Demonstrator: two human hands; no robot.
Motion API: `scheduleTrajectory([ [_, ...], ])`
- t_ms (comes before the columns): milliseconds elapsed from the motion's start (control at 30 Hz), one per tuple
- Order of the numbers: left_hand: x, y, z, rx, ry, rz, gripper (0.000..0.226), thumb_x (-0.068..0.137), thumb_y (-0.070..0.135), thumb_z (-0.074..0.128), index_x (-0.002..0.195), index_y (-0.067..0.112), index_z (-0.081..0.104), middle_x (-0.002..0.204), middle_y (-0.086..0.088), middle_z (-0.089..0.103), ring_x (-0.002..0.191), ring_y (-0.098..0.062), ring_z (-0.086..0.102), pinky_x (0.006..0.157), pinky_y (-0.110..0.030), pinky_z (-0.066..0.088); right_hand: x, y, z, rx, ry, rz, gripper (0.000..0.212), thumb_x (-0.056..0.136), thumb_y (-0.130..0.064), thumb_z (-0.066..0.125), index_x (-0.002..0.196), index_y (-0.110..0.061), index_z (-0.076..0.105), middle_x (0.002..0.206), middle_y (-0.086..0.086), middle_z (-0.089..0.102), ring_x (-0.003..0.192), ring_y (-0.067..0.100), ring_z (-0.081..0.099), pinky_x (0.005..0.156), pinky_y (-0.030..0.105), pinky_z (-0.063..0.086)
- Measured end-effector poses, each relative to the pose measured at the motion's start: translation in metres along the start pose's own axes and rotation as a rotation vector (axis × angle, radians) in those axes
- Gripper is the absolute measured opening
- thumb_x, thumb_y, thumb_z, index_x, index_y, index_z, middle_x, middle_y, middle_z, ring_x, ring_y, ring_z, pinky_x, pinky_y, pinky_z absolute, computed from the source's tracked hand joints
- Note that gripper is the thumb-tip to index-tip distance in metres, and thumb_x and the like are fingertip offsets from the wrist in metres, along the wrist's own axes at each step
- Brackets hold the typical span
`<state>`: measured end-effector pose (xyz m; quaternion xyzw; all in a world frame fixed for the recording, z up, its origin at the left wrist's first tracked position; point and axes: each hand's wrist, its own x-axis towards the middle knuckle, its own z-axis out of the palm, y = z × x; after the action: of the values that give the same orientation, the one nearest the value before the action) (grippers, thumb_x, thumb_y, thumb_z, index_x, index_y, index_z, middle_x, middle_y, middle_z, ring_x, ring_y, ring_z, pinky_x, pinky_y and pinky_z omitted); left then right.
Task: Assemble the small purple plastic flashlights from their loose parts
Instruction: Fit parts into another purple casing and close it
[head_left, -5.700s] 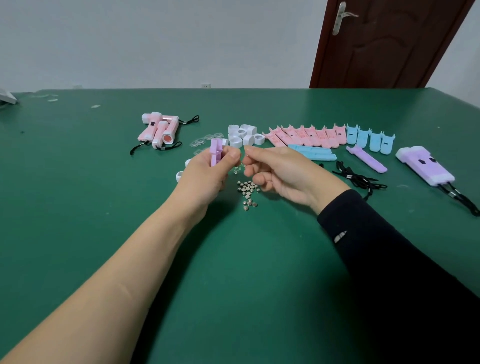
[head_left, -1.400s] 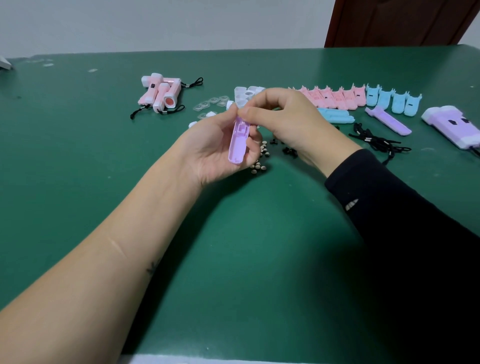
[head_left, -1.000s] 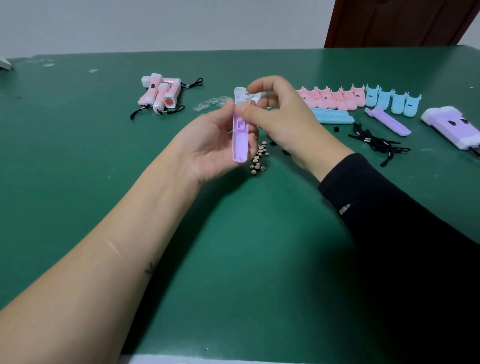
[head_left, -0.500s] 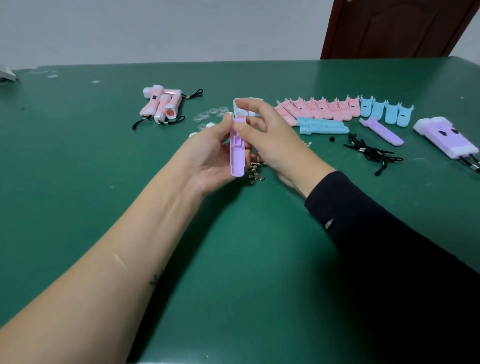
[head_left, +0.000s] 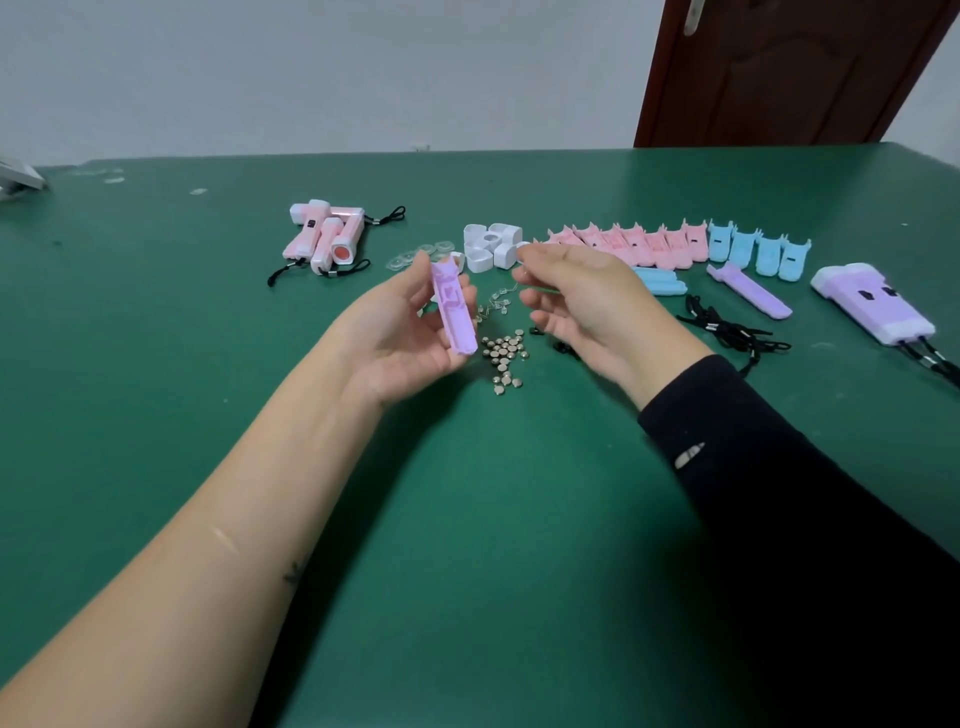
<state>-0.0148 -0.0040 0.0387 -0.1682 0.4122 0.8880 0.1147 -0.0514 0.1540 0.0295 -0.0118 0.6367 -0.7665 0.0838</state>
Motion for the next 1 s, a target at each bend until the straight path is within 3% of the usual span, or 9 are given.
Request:
scheduleTrajectory([
  [133,0.0,-0.001,0.002,-0.002,-0.033,-0.02,0.028,0.1,0.034,0.049,0.094,0.011,0.062,0.065,-0.004,0.061,0.053,-0.011,0.06,0.052,-0.021,0.053,-0.001,0.001,0.002,0.129,-0.13,0.036,0.002,0.091,-0.007,0.062,0.092,-0.007,0.064,0.069,0.001,0.065,0.055,0.005,0.058,0.055,0.017,0.05],
  [367,-0.003,-0.004,0.004,0.125,-0.11,-0.067,0.029,0.098,0.038,0.051,0.094,0.013,0.065,0.076,0.0,0.06,0.065,-0.009,0.057,0.058,-0.019,0.051,-0.004,-0.003,0.004,0.118,-0.189,-0.025,0.006,0.091,-0.009,0.063,0.089,-0.009,0.068,0.071,0.0,0.069,0.058,0.005,0.059,0.058,0.016,0.051],
  [667,-0.004,-0.005,0.006,0.121,-0.142,-0.092,0.028,0.098,0.039,0.051,0.089,0.015,0.063,0.07,0.001,0.06,0.063,-0.009,0.057,0.056,-0.018,0.049,-0.01,-0.004,0.01,-0.114,-0.105,-0.025,0.007,0.086,-0.021,0.07,0.081,-0.02,0.073,0.066,-0.014,0.065,0.065,0.004,0.05,0.056,0.018,0.043],
  [1000,-0.004,-0.005,0.006,0.099,-0.162,-0.096,0.028,0.096,0.037,0.054,0.085,0.013,0.064,0.072,0.001,0.059,0.063,-0.009,0.055,0.056,-0.018,0.049,-0.012,-0.004,0.014,-0.152,-0.092,-0.035,0.005,0.087,-0.023,0.069,0.083,-0.02,0.072,0.076,-0.007,0.067,0.071,0.006,0.056,0.058,0.02,0.043],
])
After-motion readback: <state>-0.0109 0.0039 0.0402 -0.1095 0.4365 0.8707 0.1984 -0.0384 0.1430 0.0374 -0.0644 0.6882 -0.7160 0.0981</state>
